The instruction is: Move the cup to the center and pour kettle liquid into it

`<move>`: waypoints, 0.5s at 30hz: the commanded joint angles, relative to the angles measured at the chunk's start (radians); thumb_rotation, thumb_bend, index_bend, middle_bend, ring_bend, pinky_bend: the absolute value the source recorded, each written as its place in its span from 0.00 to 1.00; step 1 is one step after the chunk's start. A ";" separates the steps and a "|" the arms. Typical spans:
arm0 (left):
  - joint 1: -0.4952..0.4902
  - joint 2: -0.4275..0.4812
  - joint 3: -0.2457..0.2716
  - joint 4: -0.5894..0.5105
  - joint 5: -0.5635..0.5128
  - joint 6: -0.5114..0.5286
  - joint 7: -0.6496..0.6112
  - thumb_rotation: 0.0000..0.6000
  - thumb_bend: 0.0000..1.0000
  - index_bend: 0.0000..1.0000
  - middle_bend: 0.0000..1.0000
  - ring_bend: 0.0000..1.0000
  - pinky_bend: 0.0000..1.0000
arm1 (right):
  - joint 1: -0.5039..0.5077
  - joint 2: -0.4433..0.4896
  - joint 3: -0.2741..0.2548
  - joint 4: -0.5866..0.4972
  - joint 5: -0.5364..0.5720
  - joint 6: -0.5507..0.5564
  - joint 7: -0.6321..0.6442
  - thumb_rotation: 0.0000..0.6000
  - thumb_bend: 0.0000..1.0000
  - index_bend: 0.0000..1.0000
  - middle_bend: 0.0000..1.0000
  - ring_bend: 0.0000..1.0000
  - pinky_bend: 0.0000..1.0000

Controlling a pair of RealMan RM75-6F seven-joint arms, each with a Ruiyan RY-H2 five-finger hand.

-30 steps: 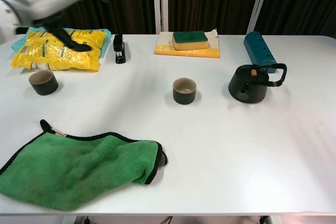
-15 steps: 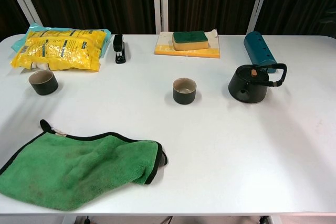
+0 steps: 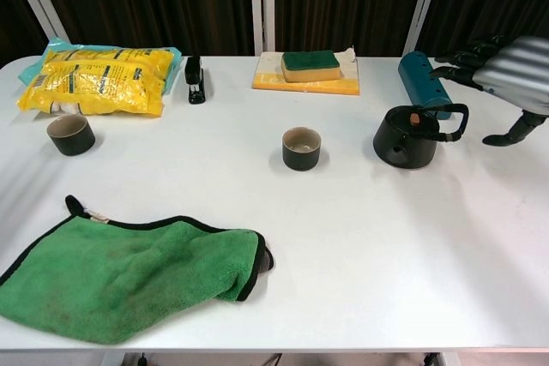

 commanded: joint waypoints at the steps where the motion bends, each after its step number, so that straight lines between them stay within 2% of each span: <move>1: 0.005 -0.001 -0.006 0.003 0.005 -0.002 -0.003 1.00 0.12 0.11 0.14 0.15 0.23 | 0.021 -0.045 -0.009 0.041 -0.004 0.003 0.025 0.84 0.17 0.00 0.00 0.00 0.00; 8: 0.018 0.000 -0.023 0.007 0.015 -0.015 -0.009 1.00 0.12 0.11 0.14 0.15 0.23 | 0.061 -0.080 0.000 0.070 0.006 -0.001 0.029 0.85 0.17 0.00 0.00 0.00 0.00; 15: 0.026 -0.010 -0.038 0.008 0.028 -0.026 -0.026 1.00 0.12 0.11 0.14 0.15 0.23 | 0.101 -0.075 0.023 0.034 0.035 -0.018 0.005 0.85 0.18 0.00 0.00 0.00 0.00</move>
